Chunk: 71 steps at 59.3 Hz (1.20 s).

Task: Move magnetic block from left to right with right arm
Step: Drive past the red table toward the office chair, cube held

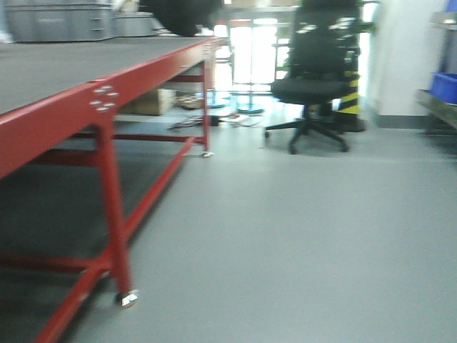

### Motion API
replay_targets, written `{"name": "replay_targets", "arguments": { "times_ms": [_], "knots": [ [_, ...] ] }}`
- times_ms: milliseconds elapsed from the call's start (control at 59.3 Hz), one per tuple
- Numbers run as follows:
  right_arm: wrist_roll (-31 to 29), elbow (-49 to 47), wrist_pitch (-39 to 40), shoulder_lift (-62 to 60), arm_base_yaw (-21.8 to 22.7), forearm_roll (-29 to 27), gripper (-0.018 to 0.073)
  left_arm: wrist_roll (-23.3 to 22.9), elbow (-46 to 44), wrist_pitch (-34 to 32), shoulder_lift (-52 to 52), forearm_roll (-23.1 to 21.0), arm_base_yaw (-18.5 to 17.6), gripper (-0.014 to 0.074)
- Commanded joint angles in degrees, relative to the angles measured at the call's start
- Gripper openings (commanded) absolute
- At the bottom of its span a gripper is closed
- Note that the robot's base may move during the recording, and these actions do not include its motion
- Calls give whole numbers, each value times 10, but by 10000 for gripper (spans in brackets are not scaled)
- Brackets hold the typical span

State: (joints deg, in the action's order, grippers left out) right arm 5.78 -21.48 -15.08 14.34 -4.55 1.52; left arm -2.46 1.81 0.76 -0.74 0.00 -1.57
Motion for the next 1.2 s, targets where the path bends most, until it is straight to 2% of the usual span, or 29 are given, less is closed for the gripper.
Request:
{"name": "replay_targets", "arguments": {
  "times_ms": [0, 1181],
  "knots": [
    [-5, -15, 50, 5, 4, 6, 249, -2, 5, -51, -5, 0, -3, -116],
    [-5, -15, 50, 5, 4, 6, 249, -2, 5, -51, -5, 0, -3, -116]
  ]
}}
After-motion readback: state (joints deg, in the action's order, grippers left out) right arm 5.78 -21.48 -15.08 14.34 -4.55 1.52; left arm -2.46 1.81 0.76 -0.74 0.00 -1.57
